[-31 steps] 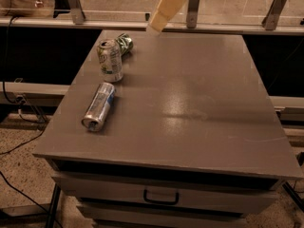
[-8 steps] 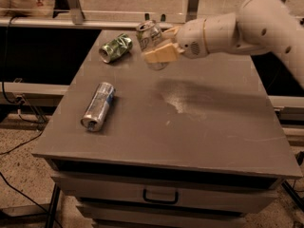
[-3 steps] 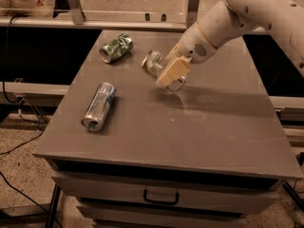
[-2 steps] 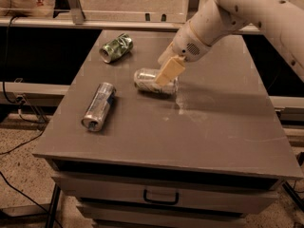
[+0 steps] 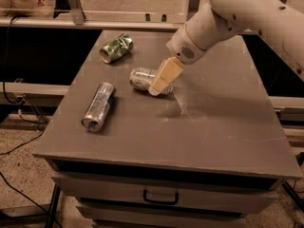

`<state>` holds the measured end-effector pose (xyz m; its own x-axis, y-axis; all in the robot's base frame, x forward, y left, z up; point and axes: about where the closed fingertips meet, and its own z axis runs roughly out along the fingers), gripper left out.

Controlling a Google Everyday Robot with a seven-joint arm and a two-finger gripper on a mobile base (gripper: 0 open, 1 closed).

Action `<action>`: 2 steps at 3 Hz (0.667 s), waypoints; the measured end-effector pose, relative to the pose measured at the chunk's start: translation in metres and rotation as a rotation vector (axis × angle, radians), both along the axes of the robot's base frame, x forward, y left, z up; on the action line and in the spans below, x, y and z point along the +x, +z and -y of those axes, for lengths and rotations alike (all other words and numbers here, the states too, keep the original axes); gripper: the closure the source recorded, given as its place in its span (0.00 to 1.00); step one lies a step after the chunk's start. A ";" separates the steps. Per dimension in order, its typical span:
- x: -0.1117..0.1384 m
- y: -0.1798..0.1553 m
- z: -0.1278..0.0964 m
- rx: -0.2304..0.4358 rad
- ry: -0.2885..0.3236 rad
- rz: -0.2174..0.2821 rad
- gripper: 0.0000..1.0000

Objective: Knock 7up can over

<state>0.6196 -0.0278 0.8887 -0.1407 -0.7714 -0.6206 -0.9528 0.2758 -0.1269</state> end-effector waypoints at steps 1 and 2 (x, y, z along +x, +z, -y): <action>-0.008 0.007 0.016 0.099 -0.058 0.046 0.00; -0.023 0.016 0.053 0.219 -0.083 0.063 0.00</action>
Offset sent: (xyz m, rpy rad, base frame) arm -0.0349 -0.0897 0.0258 0.3411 -0.0853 -0.1005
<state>0.5965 -0.0811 0.9045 -0.1542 -0.6045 -0.7816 -0.9177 0.3807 -0.1134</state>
